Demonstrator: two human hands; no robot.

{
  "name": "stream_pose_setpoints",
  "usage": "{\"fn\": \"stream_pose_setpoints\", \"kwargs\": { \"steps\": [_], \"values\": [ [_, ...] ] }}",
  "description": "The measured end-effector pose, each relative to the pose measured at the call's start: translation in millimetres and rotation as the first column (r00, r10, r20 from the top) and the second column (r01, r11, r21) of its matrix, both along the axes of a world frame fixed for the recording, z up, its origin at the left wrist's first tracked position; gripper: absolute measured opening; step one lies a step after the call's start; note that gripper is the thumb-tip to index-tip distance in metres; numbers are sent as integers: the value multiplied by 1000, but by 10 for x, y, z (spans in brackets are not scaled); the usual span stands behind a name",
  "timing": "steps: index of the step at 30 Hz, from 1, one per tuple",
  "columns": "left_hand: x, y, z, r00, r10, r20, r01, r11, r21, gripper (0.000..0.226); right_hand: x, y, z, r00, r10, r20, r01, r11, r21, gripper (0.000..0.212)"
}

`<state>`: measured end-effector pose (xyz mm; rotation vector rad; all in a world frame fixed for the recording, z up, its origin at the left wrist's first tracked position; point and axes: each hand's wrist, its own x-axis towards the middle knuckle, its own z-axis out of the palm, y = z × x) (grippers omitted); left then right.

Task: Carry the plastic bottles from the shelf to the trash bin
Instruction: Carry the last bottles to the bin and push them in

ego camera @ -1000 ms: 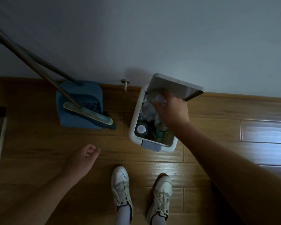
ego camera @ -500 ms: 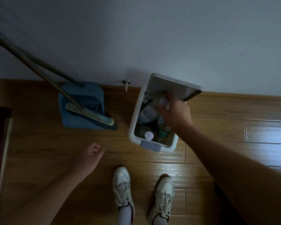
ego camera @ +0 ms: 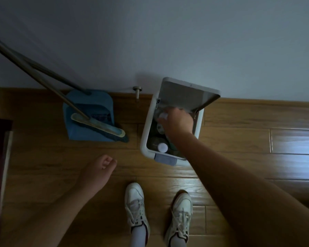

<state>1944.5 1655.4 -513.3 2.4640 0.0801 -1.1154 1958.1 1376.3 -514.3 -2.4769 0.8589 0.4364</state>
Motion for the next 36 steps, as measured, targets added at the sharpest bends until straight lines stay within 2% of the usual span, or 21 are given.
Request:
{"fn": "stream_pose_setpoints", "kwargs": {
  "steps": [4,6,8,10,13,15,17,23,27,32,36],
  "values": [
    [16,76,-17,1000,28,1,-28,1000,10,26,307,190,-79,994,13,-110,-13,1000,9,12],
    [36,122,-7,1000,23,10,-23,1000,16,26,301,133,-71,998,-22,-61,27,996,85,4],
    [54,154,7,1000,11,15,-12,1000,23,28,172,27,-17,998,-54,42,46,984,174,19],
    [81,176,15,1000,5,12,-6,999,32,30,-5,-62,65,997,-11,82,-2,987,162,35],
    [113,187,31,1000,22,-15,-21,999,27,29,-264,-212,205,992,108,-70,-107,994,8,47],
    [127,185,45,999,27,-28,-27,1000,16,29,-378,-325,321,973,115,-198,-125,992,-36,44],
    [135,165,73,999,22,-35,-22,1000,18,29,-454,-409,418,964,111,-239,-123,992,-34,39],
    [147,49,137,1000,-6,-8,6,1000,8,26,-642,-382,414,999,25,44,-27,998,55,31],
    [138,28,108,999,32,-34,-33,999,-25,29,-931,-213,177,998,64,-26,-62,995,84,27],
    [64,27,79,1000,1,-6,-1,999,-34,26,-886,11,-106,990,110,-88,-90,974,208,50],
    [-27,103,60,1000,8,-20,-9,1000,-12,29,-911,48,-84,999,40,16,-42,984,171,44]
  ]
}}
